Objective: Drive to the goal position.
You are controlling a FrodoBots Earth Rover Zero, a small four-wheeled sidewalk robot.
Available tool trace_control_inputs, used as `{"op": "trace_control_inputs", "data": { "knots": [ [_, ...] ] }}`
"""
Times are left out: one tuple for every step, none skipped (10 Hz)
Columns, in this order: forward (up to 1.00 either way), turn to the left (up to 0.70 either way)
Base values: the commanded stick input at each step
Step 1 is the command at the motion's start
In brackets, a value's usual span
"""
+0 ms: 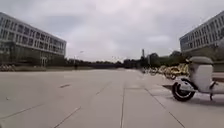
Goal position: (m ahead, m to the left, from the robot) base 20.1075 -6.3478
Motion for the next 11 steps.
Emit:
{"op": "trace_control_inputs", "data": {
  "knots": [
    [1.00,0.00],
    [1.00,0.00],
    [1.00,-0.13],
    [1.00,-0.17],
    [1.00,-0.21],
    [1.00,-0.25],
    [1.00,-0.29],
    [1.00,-0.33],
    [1.00,-0.37],
    [1.00,-0.40],
    [1.00,-0.40]
  ]
}}
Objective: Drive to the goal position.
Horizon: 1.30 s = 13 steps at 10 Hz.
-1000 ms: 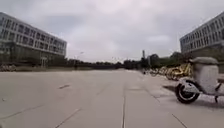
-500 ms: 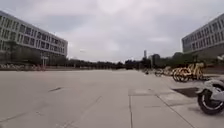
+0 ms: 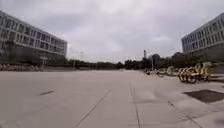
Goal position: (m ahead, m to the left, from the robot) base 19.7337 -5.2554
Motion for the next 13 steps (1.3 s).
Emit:
{"op": "trace_control_inputs", "data": {
  "knots": [
    [1.00,-0.40],
    [1.00,-0.40],
    [1.00,-0.10],
    [1.00,0.00],
    [1.00,0.00],
    [1.00,0.00],
    [1.00,0.00],
    [1.00,0.00],
    [1.00,0.00],
    [1.00,0.00],
    [1.00,0.00],
    [1.00,0.00],
    [1.00,0.00]
  ]
}}
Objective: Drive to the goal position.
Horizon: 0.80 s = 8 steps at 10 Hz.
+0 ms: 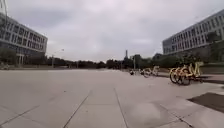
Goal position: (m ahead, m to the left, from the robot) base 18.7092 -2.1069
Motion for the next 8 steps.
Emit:
{"op": "trace_control_inputs", "data": {
  "knots": [
    [1.00,0.00],
    [1.00,0.00],
    [1.00,0.00],
    [1.00,0.00],
    [1.00,0.00],
    [1.00,0.00],
    [1.00,0.00],
    [1.00,-0.02]
  ]
}}
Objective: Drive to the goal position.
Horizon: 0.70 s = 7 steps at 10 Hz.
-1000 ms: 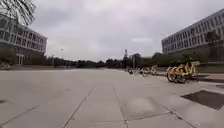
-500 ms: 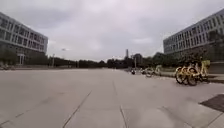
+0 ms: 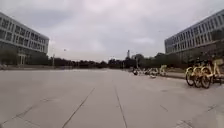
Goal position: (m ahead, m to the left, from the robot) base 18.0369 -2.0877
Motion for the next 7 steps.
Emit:
{"op": "trace_control_inputs", "data": {
  "knots": [
    [1.00,-0.27],
    [1.00,-0.40],
    [1.00,-0.40],
    [1.00,-0.40],
    [1.00,-0.40],
    [1.00,-0.40],
    [1.00,-0.17]
  ]
}}
